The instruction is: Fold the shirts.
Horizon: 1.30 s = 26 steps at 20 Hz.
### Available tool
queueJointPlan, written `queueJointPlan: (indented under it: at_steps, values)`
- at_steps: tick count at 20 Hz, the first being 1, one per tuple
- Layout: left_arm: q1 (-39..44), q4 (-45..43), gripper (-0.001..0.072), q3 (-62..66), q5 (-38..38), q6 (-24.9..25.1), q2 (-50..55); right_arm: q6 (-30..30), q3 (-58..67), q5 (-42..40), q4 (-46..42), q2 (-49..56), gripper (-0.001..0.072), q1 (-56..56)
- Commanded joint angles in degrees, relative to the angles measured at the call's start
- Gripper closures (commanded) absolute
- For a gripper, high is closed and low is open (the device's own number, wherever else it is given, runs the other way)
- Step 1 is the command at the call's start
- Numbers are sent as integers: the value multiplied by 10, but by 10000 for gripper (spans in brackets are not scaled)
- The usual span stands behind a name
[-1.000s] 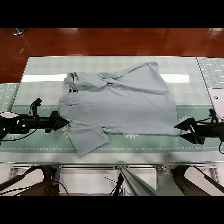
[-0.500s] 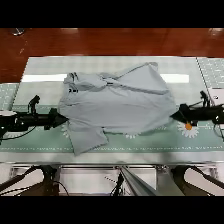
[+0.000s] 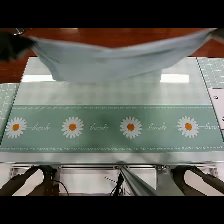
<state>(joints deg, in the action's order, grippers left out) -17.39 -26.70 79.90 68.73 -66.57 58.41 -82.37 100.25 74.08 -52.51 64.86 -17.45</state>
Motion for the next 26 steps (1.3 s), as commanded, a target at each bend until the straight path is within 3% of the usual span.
queueJointPlan:
  at_steps: [1, 5, 8, 12, 17, 21, 26]
  values:
    - [2, -202, 689, 195, 3, -97, -72, -14, 91, 3, -64, -97, 687, 7]
    - [2, -332, 689, 233, 8, -129, -183, -16, 91, 18, -123, -221, 687, 7]
    - [2, -421, 688, 233, 73, -184, -252, -35, 91, 53, -132, -285, 687, 7]
    - [2, -542, 689, 232, 135, -222, -294, -65, 91, 128, -183, -322, 687, 7]
    - [2, -515, 689, 136, 128, -242, -271, -66, -15, 144, -199, -322, 687, 7]
    - [3, -411, 689, -26, 111, -209, -207, -55, -211, 59, -190, -314, 687, 8]
    - [61, -352, 688, -123, -88, -200, -23, 5, -381, -115, -52, -188, 687, 8]
